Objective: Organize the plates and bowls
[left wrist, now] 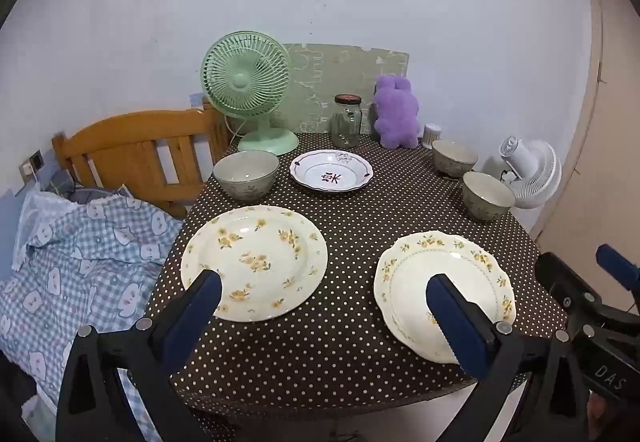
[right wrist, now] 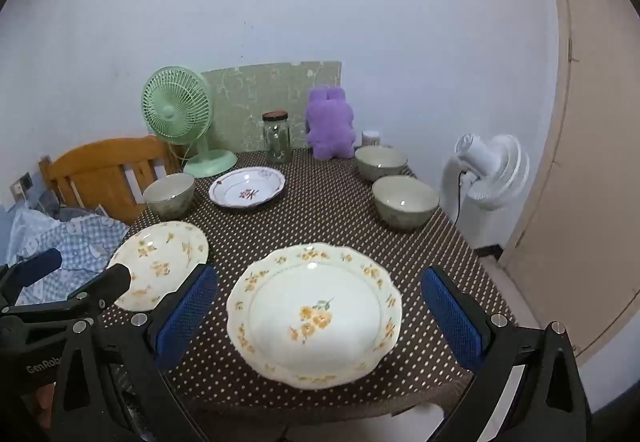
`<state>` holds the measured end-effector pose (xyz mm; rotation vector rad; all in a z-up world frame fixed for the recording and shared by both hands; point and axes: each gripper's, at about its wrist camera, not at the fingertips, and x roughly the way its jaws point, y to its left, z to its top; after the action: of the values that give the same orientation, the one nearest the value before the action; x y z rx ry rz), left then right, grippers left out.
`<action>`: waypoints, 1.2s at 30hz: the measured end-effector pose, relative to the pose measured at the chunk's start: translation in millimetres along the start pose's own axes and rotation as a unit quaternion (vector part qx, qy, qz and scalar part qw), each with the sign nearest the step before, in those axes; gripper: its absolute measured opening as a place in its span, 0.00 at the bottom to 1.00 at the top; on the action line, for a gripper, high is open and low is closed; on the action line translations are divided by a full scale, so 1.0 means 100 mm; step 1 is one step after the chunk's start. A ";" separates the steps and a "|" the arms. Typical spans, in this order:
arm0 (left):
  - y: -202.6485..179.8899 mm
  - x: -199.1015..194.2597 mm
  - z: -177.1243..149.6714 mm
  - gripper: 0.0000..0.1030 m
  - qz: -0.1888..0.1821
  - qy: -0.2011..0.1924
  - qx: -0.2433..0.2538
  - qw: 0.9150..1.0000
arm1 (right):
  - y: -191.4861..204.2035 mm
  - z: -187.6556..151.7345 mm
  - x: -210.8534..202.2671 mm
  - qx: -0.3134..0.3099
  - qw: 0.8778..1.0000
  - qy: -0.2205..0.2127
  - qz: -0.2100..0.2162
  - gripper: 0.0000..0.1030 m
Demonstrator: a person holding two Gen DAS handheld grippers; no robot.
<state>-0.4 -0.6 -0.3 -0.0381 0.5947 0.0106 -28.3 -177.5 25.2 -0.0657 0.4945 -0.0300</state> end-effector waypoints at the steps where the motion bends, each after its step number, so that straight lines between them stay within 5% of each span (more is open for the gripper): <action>1: -0.01 0.00 -0.01 1.00 0.001 0.002 0.000 1.000 | 0.02 -0.01 -0.02 0.002 1.000 -0.002 0.001 1.00; 8: 0.07 -0.07 0.04 0.99 0.010 0.020 -0.028 0.999 | -0.11 0.01 0.05 0.045 0.996 0.065 0.035 1.00; 36: -0.22 -0.09 -0.07 0.98 0.036 0.010 -0.019 0.999 | -0.27 -0.10 0.07 0.038 0.996 0.077 0.033 1.00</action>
<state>-11.4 -22.4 -0.3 -0.0545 0.6147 0.0917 -26.8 -205.4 15.1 0.0282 0.6493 0.0104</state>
